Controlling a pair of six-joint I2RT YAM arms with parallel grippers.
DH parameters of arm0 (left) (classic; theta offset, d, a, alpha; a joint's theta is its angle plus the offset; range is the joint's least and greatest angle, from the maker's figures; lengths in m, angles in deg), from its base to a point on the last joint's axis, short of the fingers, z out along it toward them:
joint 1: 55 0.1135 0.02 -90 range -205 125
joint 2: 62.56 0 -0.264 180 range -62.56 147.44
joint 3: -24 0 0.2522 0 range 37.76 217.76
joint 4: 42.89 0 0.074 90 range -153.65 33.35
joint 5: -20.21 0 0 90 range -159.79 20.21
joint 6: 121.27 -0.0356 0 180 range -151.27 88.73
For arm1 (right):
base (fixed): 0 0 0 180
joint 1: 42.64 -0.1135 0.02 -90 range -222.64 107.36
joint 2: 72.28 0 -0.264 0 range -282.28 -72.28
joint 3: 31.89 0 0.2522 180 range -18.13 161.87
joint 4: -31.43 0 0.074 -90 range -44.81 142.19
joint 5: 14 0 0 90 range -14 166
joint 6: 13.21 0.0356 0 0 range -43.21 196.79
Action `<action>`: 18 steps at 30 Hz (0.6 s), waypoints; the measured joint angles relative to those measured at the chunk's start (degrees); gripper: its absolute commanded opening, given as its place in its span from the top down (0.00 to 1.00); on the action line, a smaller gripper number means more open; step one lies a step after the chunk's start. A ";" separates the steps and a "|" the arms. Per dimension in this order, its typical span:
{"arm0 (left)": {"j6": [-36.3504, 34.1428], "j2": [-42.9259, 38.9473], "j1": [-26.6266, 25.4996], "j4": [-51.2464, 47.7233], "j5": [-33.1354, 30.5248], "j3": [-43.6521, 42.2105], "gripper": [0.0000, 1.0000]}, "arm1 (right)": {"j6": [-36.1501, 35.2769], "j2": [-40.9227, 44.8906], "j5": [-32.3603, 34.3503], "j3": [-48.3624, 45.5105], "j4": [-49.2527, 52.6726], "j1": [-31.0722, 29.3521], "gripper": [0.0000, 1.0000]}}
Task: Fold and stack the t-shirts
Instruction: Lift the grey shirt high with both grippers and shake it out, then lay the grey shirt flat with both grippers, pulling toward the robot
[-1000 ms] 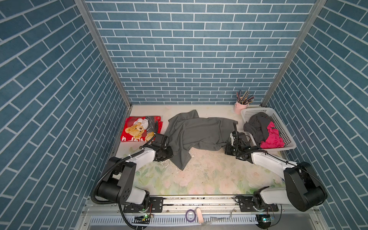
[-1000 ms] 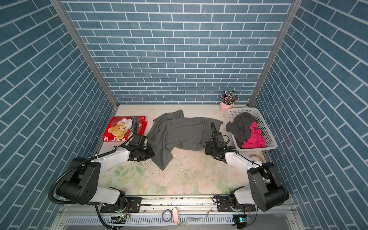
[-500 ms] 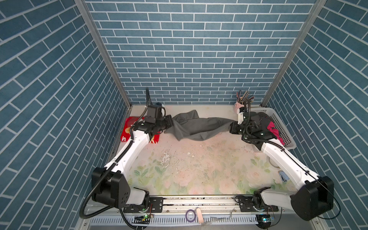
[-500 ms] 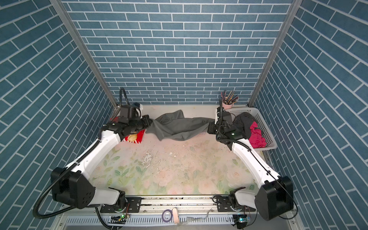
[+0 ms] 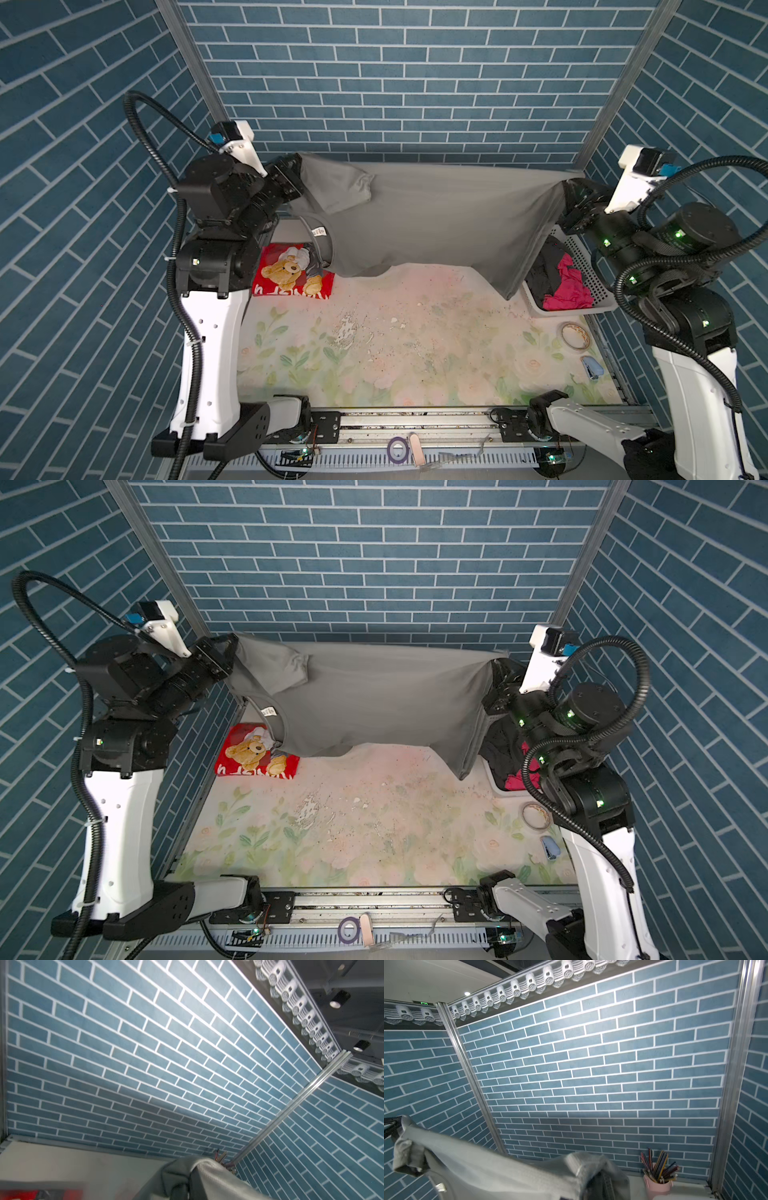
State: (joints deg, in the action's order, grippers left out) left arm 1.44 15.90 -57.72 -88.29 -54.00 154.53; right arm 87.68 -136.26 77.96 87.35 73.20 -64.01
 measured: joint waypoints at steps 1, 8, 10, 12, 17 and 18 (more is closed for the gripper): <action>0.07 2.25 0.52 0.00 0.39 2.32 1.00 | -0.35 -1.92 -0.02 1.14 0.09 0.61 1.00; 0.37 19.28 0.46 3.54 2.82 3.37 1.00 | -0.20 -19.98 -3.30 -4.74 -1.53 6.64 1.00; 0.52 24.06 -0.26 5.25 3.21 -2.19 1.00 | 0.24 -26.64 -4.31 -8.48 -2.14 7.32 1.00; 0.85 28.41 -1.36 6.71 3.17 -7.82 1.00 | 0.81 -33.53 -5.14 -11.15 -2.69 7.76 1.00; 1.18 42.66 -4.81 6.99 1.09 -11.21 1.00 | 1.33 -51.34 -5.44 -7.48 -2.03 9.09 1.00; 1.20 46.31 -5.33 6.16 0.50 -8.76 1.00 | 1.33 -55.17 -5.40 -4.26 -1.09 9.51 1.00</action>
State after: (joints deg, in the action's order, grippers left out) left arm 2.64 62.21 -63.06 -82.13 -53.50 145.76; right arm 89.02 -191.43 72.56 83.08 72.11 -54.50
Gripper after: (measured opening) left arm 0.060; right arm 0.053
